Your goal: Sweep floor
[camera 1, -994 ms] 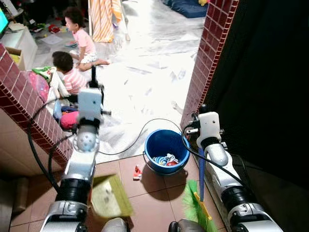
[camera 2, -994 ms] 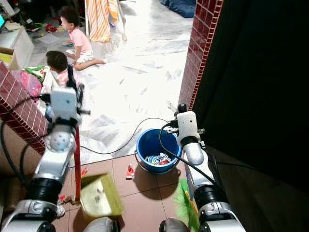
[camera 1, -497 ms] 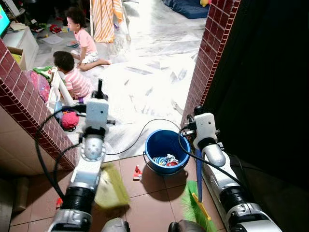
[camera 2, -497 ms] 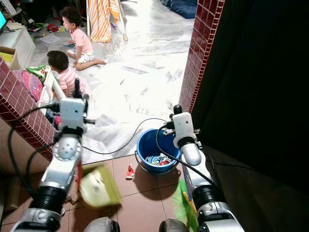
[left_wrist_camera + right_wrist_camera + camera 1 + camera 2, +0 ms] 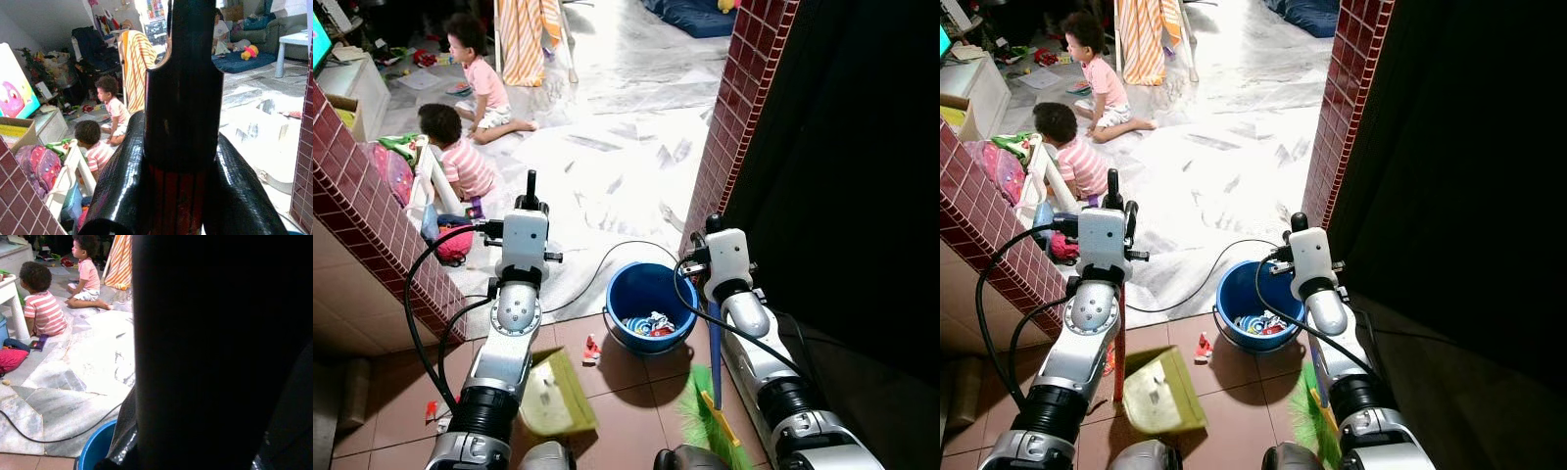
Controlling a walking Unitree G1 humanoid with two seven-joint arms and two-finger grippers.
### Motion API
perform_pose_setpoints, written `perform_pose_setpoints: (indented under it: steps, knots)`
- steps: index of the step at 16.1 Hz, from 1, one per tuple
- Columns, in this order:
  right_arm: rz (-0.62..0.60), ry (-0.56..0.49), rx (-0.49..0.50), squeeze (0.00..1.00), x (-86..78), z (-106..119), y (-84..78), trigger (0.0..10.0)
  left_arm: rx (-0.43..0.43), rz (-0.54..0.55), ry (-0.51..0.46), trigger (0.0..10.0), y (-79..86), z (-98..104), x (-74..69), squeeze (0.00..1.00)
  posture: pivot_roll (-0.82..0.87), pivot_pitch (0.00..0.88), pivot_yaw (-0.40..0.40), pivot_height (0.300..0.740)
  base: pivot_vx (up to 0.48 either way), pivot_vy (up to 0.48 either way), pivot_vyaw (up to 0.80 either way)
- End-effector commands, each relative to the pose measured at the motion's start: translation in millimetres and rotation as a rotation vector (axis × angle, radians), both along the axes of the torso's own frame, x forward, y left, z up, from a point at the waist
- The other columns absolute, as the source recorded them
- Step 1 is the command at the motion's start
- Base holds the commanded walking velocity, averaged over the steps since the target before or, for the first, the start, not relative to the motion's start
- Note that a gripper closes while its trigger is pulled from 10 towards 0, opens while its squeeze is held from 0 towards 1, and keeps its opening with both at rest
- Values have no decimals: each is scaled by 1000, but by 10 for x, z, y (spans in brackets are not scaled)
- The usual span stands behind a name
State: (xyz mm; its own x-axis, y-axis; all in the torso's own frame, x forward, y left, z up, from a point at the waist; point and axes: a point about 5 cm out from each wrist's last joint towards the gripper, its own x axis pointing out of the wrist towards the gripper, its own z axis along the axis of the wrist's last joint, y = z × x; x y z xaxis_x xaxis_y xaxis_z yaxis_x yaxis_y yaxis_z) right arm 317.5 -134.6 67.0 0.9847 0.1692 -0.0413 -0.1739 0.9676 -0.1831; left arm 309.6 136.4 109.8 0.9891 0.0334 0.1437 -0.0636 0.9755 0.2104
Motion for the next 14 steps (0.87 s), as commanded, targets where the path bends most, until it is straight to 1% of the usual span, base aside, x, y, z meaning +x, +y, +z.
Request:
perform_pose_setpoints:
  steps: [1,5,14]
  knots:
    - [11,-16,12,0,14,32,38,10000,8,-27,-54,10000,-41,147,40,0,-76,0,7,740,-247,0,0]
    - [15,-15,17,0,23,38,58,10000,0,-41,-59,10000,-83,164,35,0,-76,0,8,740,-272,0,0]
    - [20,-15,20,0,26,34,78,10000,-9,-45,-59,10000,-91,170,37,0,-76,0,8,740,-284,0,0]
